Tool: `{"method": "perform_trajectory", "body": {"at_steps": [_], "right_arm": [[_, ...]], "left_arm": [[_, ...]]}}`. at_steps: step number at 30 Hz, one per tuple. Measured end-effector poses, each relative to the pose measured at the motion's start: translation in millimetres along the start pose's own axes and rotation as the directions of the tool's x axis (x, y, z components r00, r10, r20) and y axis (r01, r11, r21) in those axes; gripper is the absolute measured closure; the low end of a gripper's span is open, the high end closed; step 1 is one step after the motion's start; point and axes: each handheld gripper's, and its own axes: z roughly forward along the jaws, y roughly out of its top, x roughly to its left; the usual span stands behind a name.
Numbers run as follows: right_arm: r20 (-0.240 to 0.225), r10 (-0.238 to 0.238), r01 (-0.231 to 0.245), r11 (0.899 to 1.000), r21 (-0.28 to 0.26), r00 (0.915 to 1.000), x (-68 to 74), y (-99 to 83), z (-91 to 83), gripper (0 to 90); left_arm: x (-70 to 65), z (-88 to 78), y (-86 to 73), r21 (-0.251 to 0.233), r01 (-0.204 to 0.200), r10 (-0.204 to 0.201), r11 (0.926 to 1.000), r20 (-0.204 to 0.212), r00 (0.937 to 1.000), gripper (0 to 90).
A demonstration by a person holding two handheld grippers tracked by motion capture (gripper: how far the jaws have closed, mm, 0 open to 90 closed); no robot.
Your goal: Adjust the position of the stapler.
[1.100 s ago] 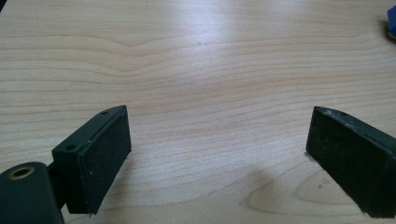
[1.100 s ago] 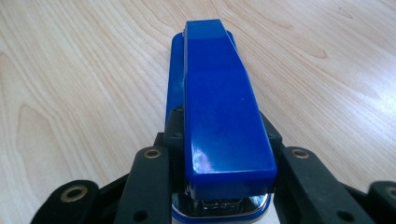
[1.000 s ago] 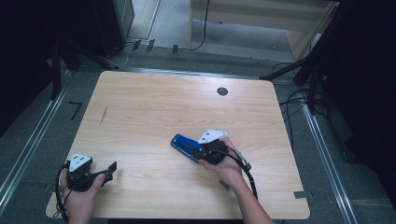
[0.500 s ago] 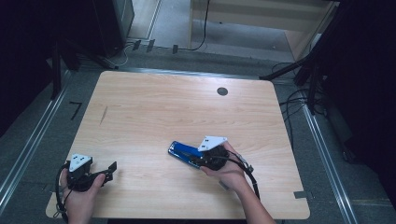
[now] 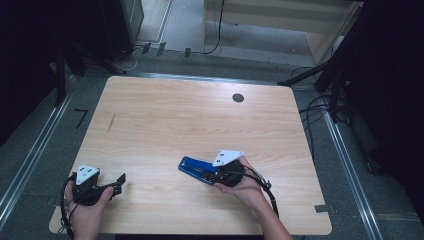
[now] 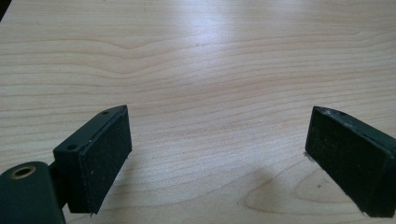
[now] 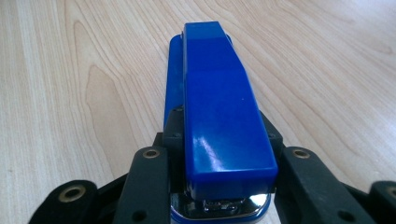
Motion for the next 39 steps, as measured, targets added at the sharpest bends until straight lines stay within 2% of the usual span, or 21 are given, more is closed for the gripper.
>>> {"method": "perform_trajectory", "body": {"at_steps": [1,2,4,8,12,13,17,18,19,21,23,26,29,31,32,34,36,37,38,39], "right_arm": [[0.000,0.000,0.000,1.000,0.000,1.0000,0.0,0.0,0.0,65.8],[-0.021,0.011,-0.011,1.000,-0.014,0.9997,-0.3,1.2,-1.3,51.2],[-0.022,0.034,-0.035,0.999,-0.034,0.9992,0.2,3.2,-4.8,41.5],[-0.012,0.082,-0.082,0.994,-0.070,0.9966,1.2,4.2,-14.8,34.1],[-0.002,0.105,-0.104,0.989,-0.101,0.9945,4.2,0.7,-22.1,33.3],[0.021,0.117,-0.114,0.988,-0.109,0.9929,6.5,-3.1,-27.2,33.0],[0.049,0.146,-0.138,0.982,-0.133,0.9881,8.5,-12.5,-36.4,34.4],[0.055,0.155,-0.147,0.980,-0.136,0.9864,8.8,-15.1,-38.9,34.7],[0.071,0.168,-0.157,0.978,-0.140,0.9832,9.4,-18.3,-41.8,35.8],[0.093,0.192,-0.177,0.972,-0.153,0.9769,9.7,-23.3,-46.6,36.6],[0.089,0.217,-0.199,0.965,-0.173,0.9722,10.0,-27.8,-51.6,38.0],[0.102,0.249,-0.226,0.954,-0.197,0.9631,10.6,-34.1,-58.3,40.5],[0.127,0.281,-0.252,0.945,-0.208,0.9513,8.8,-39.0,-61.9,46.0],[0.121,0.317,-0.285,0.932,-0.225,0.9407,6.4,-42.9,-62.3,48.9],[0.118,0.324,-0.292,0.929,-0.226,0.9386,5.8,-44.1,-62.3,51.0],[0.120,0.333,-0.302,0.927,-0.222,0.9353,5.6,-46.3,-61.2,54.2],[0.120,0.322,-0.293,0.933,-0.209,0.9391,6.6,-47.4,-59.5,58.0],[0.123,0.319,-0.292,0.936,-0.199,0.9396,7.3,-47.5,-58.6,59.0],[0.129,0.317,-0.290,0.937,-0.194,0.9395,8.0,-47.9,-57.7,60.7],[0.128,0.324,-0.296,0.934,-0.199,0.9374,8.8,-48.4,-56.9,61.4]], "left_arm": [[0.0,0.0,0.0,0.000,0.000,0.000,1.0000,0.000,1.0000,7.4],[-0.7,0.2,-0.1,-0.003,-0.005,0.005,1.0000,-0.004,1.0000,7.4],[-1.6,0.1,-0.2,-0.004,-0.010,0.010,0.9999,-0.007,0.9999,7.4],[-4.5,-0.4,-0.2,-0.008,-0.036,0.036,0.9993,-0.010,0.9993,13.7],[-9.1,0.5,0.1,-0.007,-0.056,0.056,0.9984,-0.011,0.9984,13.7],[-11.6,1.5,0.2,-0.010,-0.062,0.062,0.9980,-0.012,0.9980,13.8],[-20.8,3.5,1.1,-0.009,-0.086,0.086,0.9963,-0.017,0.9962,15.3],[-20.8,3.5,1.1,-0.009,-0.086,0.086,0.9963,-0.017,0.9962,17.2],[-26.8,3.8,2.2,-0.017,-0.077,0.077,0.9969,-0.008,0.9970,20.9],[-33.8,3.9,3.3,-0.025,-0.090,0.090,0.9956,0.012,0.9958,26.3],[-42.1,4.2,3.5,-0.039,-0.093,0.094,0.9949,0.041,0.9947,33.1],[-55.3,6.2,4.0,-0.043,-0.119,0.122,0.9919,0.084,0.9889,40.7],[-66.9,9.4,6.0,-0.052,-0.123,0.129,0.9911,0.130,0.9831,51.0],[-76.2,11.0,7.5,-0.058,-0.136,0.143,0.9891,0.152,0.9780,58.4],[-80.5,11.9,8.3,-0.062,-0.135,0.144,0.9889,0.168,0.9752,61.3],[-89.6,15.1,10.2,-0.061,-0.148,0.158,0.9871,0.210,0.9649,68.3],[-98.6,18.9,11.6,-0.056,-0.158,0.167,0.9858,0.243,0.9555,74.6],[-98.6,18.9,11.6,-0.056,-0.158,0.167,0.9858,0.243,0.9555,77.9],[-107.3,22.9,13.0,-0.052,-0.180,0.187,0.9823,0.271,0.9441,81.0],[-112.8,25.0,13.7,-0.049,-0.187,0.193,0.9811,0.286,0.9385,83.0]]}}
